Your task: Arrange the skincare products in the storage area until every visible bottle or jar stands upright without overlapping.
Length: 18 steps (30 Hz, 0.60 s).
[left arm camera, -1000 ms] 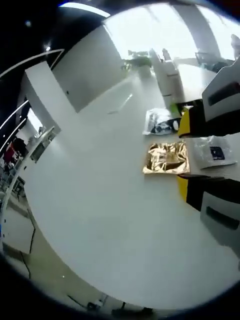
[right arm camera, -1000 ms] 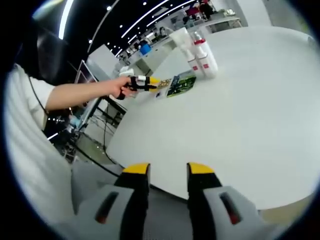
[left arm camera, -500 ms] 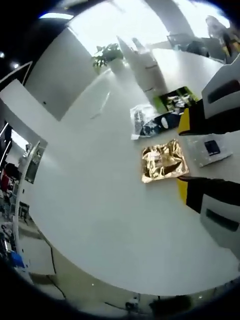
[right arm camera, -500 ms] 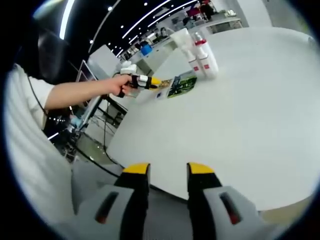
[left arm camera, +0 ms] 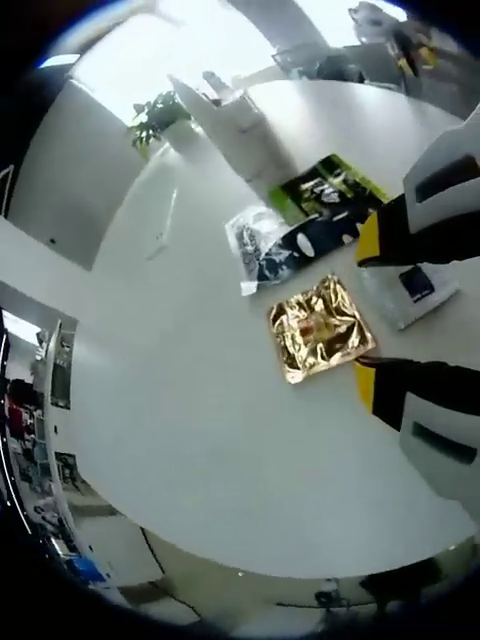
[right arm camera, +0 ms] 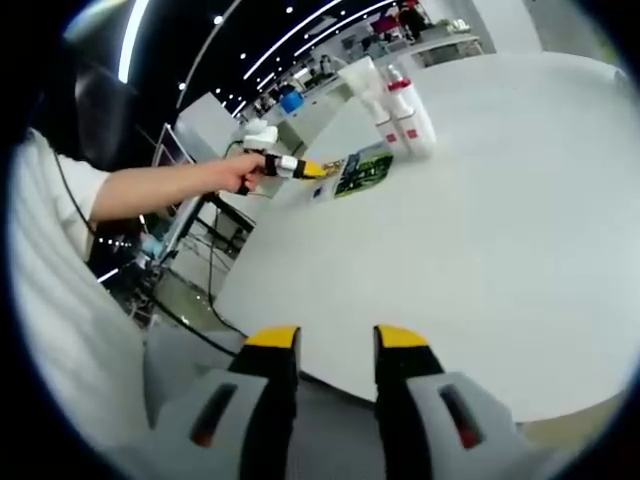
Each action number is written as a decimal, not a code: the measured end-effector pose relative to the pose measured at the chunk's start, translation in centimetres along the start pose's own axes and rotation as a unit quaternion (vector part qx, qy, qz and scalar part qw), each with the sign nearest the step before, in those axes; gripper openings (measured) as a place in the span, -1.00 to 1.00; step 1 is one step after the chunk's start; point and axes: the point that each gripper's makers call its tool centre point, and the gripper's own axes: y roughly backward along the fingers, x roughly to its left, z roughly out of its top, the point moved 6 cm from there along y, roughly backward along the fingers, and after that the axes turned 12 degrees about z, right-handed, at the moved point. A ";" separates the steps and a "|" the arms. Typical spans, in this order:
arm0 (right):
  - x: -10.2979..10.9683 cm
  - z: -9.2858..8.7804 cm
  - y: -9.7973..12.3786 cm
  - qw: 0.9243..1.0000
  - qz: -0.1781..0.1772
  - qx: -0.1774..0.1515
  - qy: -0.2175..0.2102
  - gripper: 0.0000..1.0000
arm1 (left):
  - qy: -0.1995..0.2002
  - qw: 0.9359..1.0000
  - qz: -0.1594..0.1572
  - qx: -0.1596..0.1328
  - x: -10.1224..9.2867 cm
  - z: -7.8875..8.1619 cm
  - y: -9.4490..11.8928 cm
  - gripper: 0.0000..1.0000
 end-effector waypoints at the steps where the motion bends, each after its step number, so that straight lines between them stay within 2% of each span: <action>1: 0.0 0.0 0.0 1.000 0.000 0.000 0.000 -0.39 | -0.006 1.000 0.005 0.000 0.0 0.1 0.0 -0.26; 6: 0.0 0.0 0.1 1.000 0.000 -0.003 -0.001 -0.39 | -0.041 0.999 0.012 0.017 -0.4 0.1 -0.3 -0.25; 9: 0.0 0.1 0.1 1.000 0.000 -0.004 -0.002 -0.39 | -0.059 0.998 0.013 0.024 -0.7 0.2 -0.2 -0.17; 13: 0.0 0.1 0.1 1.000 0.000 -0.007 -0.003 -0.39 | -0.056 0.998 0.016 0.028 -0.5 0.3 -0.2 -0.09; 18: 0.1 0.2 0.0 1.000 0.001 -0.008 -0.002 -0.39 | -0.094 0.994 0.041 0.035 -0.1 0.3 0.0 -0.07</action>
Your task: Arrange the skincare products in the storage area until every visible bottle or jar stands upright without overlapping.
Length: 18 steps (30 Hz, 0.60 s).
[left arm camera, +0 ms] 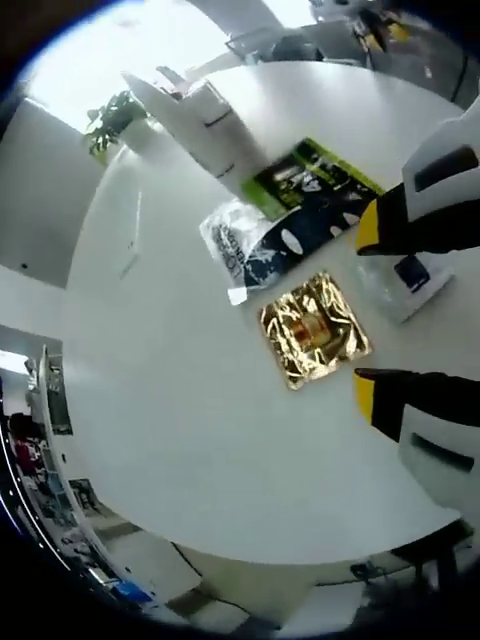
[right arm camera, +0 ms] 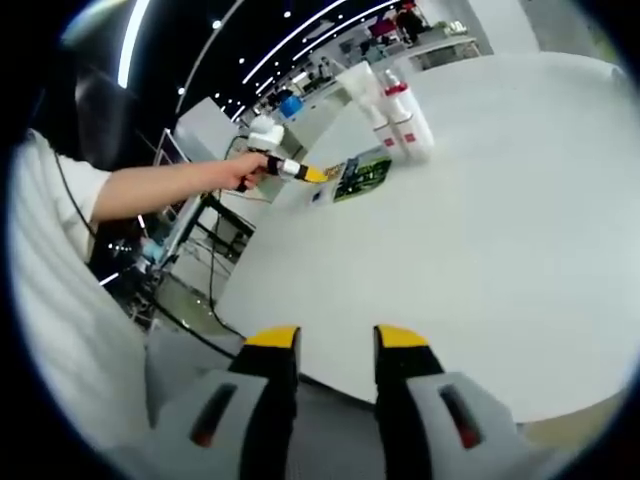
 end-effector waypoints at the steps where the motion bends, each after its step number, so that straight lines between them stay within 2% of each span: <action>1: 0.0 0.0 0.0 1.000 0.000 0.000 0.001 -0.39 | -0.007 1.000 0.003 0.000 0.0 0.0 0.0 -0.07; 8: 0.0 0.1 0.0 1.000 0.000 -0.004 0.001 -0.39 | 0.017 1.000 0.007 -0.024 0.6 0.4 1.1 -0.07; 13: 0.1 0.1 -0.1 1.000 0.003 -0.002 0.006 -0.39 | 0.037 0.997 0.000 -0.069 0.6 1.1 3.2 -0.06; 18: 0.3 0.2 -0.1 1.000 0.007 -0.004 0.012 -0.39 | 0.056 0.993 -0.012 -0.099 0.3 1.0 5.3 -0.05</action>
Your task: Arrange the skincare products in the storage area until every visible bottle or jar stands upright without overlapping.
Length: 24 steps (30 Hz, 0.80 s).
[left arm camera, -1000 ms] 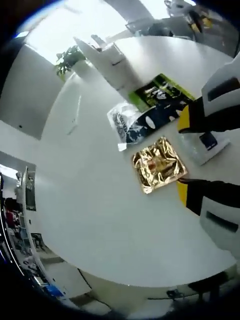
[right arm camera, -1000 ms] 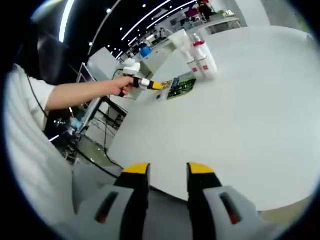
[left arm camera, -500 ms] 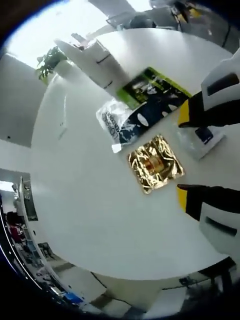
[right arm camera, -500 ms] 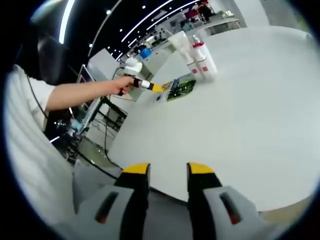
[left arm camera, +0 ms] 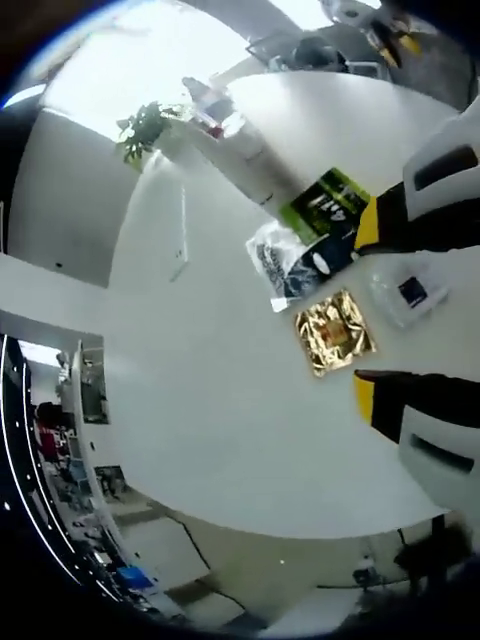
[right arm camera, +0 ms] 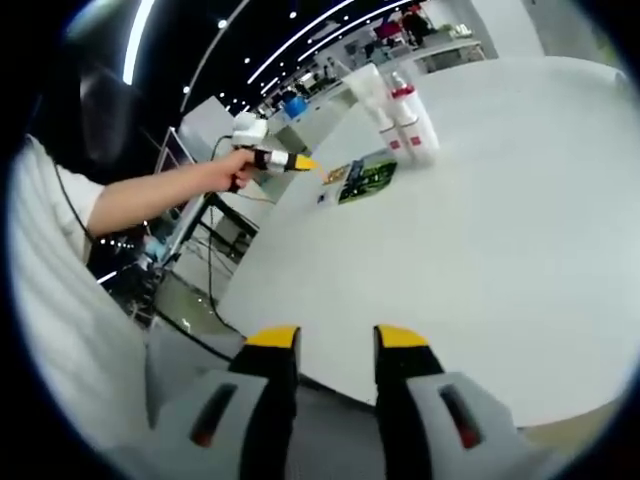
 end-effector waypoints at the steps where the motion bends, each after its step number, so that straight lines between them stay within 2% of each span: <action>1: 0.0 0.0 0.0 1.000 0.001 -0.001 0.001 -0.39 | 0.003 1.000 -0.001 -0.009 -0.1 0.0 0.6 -0.05; 8: 0.4 0.0 -0.1 1.000 0.007 0.002 0.015 -0.39 | 0.007 0.998 -0.007 -0.054 -0.9 -0.5 4.1 -0.08; 9: 0.5 0.0 -0.1 1.000 0.009 0.003 0.019 -0.38 | 0.009 0.998 -0.014 -0.067 -1.2 -0.7 4.8 -0.08; 12: 0.5 0.0 -0.1 1.000 0.011 0.004 0.022 -0.38 | 0.025 0.996 -0.025 -0.081 -1.6 -0.9 5.7 -0.05; 13: 0.6 0.0 -0.1 1.000 0.012 0.004 0.028 -0.38 | 0.058 0.991 -0.042 -0.116 -2.3 -1.4 7.4 -0.05; 15: 0.7 0.1 -0.2 0.999 0.014 0.003 0.032 -0.38 | 0.056 0.988 -0.044 -0.134 -2.6 -2.0 8.6 -0.05; 18: 1.1 0.0 -0.3 0.999 0.018 0.005 0.046 -0.38 | 0.048 0.985 -0.046 -0.159 -3.4 -3.7 11.0 -0.05; 20: 1.2 0.0 -0.3 0.998 0.019 0.007 0.053 -0.38 | 0.047 0.984 -0.046 -0.164 -3.7 -4.4 11.7 -0.03; 21: 1.4 0.0 -0.4 0.998 0.021 0.008 0.061 -0.38 | 0.047 0.983 -0.049 -0.172 -4.2 -5.2 12.8 -0.02; 24: 1.6 0.1 -0.4 0.997 0.019 0.006 0.075 -0.38 | 0.062 0.978 -0.055 -0.191 -4.9 -6.5 14.4 0.02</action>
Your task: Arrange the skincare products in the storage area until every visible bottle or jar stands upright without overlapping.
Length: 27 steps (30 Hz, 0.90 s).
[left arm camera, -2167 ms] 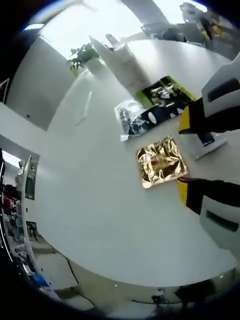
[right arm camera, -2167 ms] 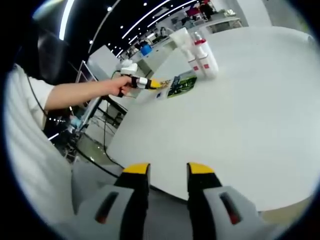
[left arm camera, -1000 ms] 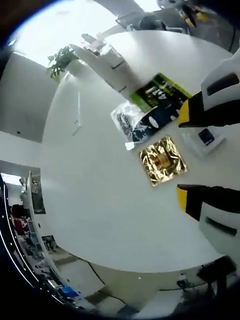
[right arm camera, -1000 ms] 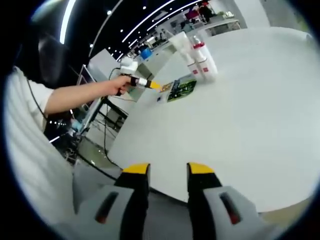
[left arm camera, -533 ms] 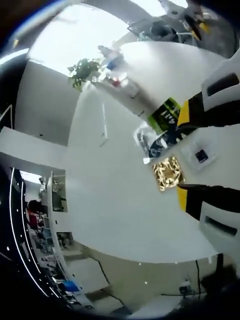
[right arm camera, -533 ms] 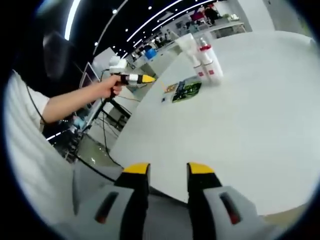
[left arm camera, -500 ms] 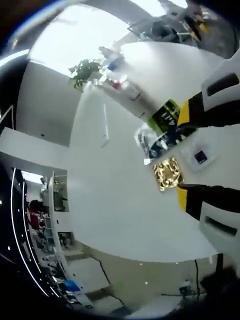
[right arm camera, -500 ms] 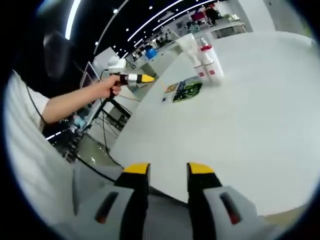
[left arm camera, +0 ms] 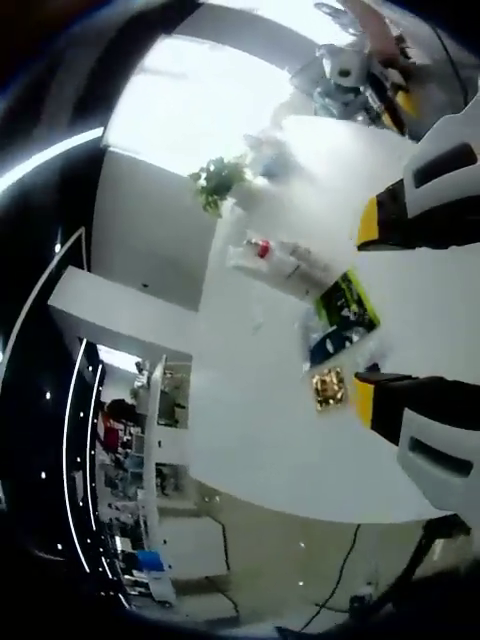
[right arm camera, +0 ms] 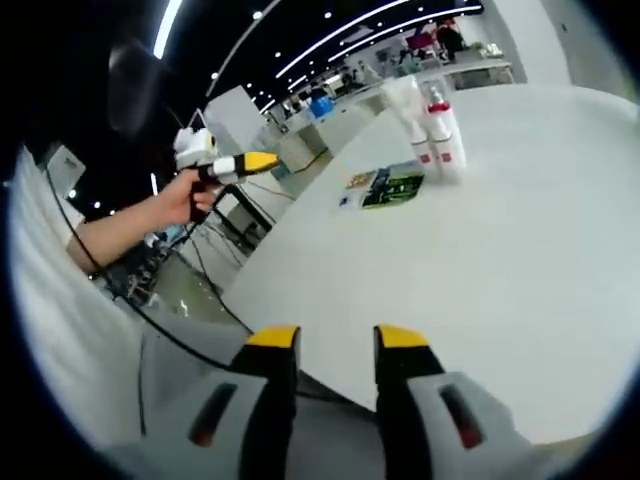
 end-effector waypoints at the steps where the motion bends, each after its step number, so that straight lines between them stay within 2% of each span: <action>1: 0.1 0.0 0.0 1.000 0.000 -0.001 0.004 -0.38 | 0.008 1.000 -0.006 -0.006 -0.3 -0.2 0.5 0.06; 3: 0.3 0.1 0.1 1.000 -0.002 -0.002 0.013 -0.37 | 0.056 0.998 -0.020 -0.022 -1.4 -1.1 1.8 0.16; 4: 0.3 0.3 0.2 1.000 -0.007 -0.009 0.026 -0.37 | 0.059 0.998 -0.021 -0.028 -1.7 -1.4 2.2 0.20; 10: 1.0 0.6 0.3 0.998 -0.011 -0.015 0.053 -0.33 | 0.035 0.998 -0.018 -0.048 -3.7 -3.7 4.7 0.35; 13: 1.4 0.9 0.5 0.997 -0.013 -0.023 0.073 -0.27 | 0.033 0.997 -0.009 -0.070 -4.4 -4.5 5.7 0.54; 15: 1.6 1.1 0.6 0.996 -0.013 -0.030 0.077 -0.21 | 0.027 0.997 -0.008 -0.071 -4.8 -5.1 6.0 0.59; 18: 1.7 2.0 1.0 0.995 -0.021 -0.055 0.086 -0.09 | 0.026 0.997 -0.005 -0.069 -5.3 -6.1 6.6 0.63; 22: 1.7 2.7 2.0 0.990 -0.041 -0.070 0.113 0.10 | 0.025 0.997 -0.005 -0.076 -6.3 -7.0 7.4 0.71; 25: 1.5 3.1 2.9 0.985 -0.065 -0.089 0.131 0.33 | 0.002 0.996 -0.004 -0.087 -7.4 -7.6 7.7 0.81; 27: 1.5 3.3 3.3 0.982 -0.076 -0.096 0.141 0.46 | -0.004 0.996 0.001 -0.085 -7.9 -8.2 7.9 0.85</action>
